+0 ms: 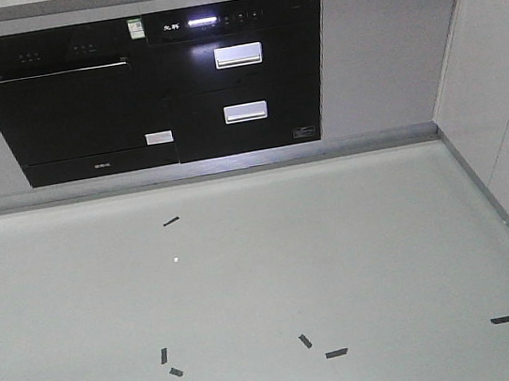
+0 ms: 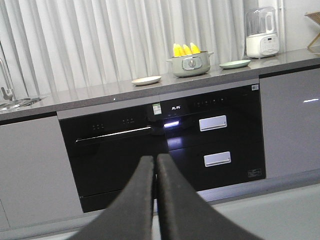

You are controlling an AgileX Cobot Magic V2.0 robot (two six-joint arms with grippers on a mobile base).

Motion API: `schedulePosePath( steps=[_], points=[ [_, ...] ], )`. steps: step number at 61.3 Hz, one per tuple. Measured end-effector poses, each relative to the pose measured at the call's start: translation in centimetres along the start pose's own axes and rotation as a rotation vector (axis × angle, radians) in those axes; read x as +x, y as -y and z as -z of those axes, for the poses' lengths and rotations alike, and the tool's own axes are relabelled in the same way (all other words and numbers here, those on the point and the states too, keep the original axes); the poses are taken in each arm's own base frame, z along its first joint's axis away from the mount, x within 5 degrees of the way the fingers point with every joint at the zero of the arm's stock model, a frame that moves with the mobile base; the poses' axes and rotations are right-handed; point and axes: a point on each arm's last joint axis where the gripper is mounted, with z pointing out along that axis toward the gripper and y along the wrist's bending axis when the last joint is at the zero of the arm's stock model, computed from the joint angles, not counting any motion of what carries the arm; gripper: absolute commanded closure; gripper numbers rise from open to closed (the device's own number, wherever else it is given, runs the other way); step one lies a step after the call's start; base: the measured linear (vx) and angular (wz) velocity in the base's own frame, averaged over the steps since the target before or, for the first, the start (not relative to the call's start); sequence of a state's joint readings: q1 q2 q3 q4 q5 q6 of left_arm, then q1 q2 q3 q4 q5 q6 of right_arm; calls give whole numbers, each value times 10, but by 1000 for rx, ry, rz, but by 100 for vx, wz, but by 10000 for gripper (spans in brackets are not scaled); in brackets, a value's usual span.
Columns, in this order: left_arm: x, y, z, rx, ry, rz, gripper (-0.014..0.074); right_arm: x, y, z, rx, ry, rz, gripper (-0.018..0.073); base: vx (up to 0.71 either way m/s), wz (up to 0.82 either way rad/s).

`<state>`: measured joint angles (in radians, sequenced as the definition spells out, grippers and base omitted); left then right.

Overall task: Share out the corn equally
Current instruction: 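Drive the base toward the counter with the pot and plates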

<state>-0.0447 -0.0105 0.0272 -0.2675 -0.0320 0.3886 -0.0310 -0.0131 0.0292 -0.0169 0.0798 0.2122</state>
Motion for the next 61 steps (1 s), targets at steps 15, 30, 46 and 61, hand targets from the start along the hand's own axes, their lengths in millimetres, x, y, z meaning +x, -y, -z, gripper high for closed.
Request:
schedulePosePath(
  steps=[15,30,46,61],
  points=[
    [0,0,0,0,0,0,603,0,0,0,0,0,0,564,0,0],
    [0,0,0,0,0,0,603,0,0,0,0,0,0,564,0,0],
    [0,0,0,0,0,0,603,0,0,0,0,0,0,564,1,1],
    [0,0,0,0,0,0,603,0,0,0,0,0,0,564,4,4]
  ],
)
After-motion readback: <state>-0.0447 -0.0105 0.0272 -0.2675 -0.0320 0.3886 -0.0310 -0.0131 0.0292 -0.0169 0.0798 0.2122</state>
